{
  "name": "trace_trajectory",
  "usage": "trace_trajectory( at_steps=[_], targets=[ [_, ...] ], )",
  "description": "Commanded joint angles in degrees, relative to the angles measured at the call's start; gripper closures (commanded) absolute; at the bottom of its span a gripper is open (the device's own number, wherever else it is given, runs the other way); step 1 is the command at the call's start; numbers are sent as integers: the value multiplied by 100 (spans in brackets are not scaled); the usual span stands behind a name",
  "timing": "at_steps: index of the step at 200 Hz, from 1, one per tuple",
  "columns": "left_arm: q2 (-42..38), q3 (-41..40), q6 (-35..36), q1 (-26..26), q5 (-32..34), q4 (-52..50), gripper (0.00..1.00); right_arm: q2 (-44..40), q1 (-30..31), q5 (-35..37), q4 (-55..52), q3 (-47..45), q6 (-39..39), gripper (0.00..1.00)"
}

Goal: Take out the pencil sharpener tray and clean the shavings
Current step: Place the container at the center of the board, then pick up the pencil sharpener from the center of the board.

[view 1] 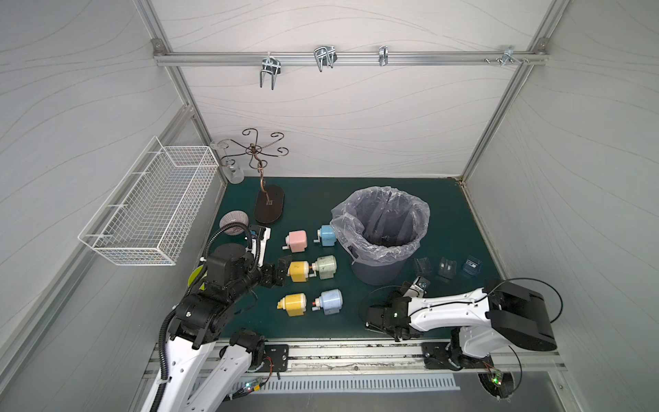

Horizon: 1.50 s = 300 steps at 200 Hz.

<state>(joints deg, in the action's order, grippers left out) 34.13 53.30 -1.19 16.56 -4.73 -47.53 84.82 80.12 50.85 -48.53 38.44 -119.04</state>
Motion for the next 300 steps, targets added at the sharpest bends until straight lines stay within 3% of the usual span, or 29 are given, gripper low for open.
trace_trajectory(
  at_steps=[1, 44, 80, 107, 123, 148, 165, 229, 300],
  targets=[
    [86, 124, 280, -4, -40, -92, 0, -260, -3, -87, -650, 192, 40, 25],
    [447, 407, 1559, 58, -1122, -895, 1, -1275, 0, -146, -1426, 191, 53, 21],
    [1127, 1045, 3235, 159, -1830, -2415, 2, -2541, 23, 106, -2387, 181, 309, 22],
    [1812, 1341, 4146, 357, -1478, -3313, 3, -3702, 18, 658, -2682, 235, 1380, 25],
    [2209, 1469, 4543, 442, -1409, -3551, 4, -4476, -31, 996, -2275, 147, 2657, 26],
    [2806, 1495, 4980, 478, -846, -3399, 5, -5524, -252, 1209, -1236, -119, 4823, 27],
    [3238, 1550, 5215, 498, -480, -3235, 6, -6007, -487, 1112, -903, -222, 5530, 27],
    [4379, 1624, 5765, 473, 448, -1663, 5, -6418, -737, 761, -283, -424, 6734, 27],
    [4593, 1346, 6126, 388, 260, -655, 0, -6946, -734, 681, -333, -573, 7032, 27]
  ],
)
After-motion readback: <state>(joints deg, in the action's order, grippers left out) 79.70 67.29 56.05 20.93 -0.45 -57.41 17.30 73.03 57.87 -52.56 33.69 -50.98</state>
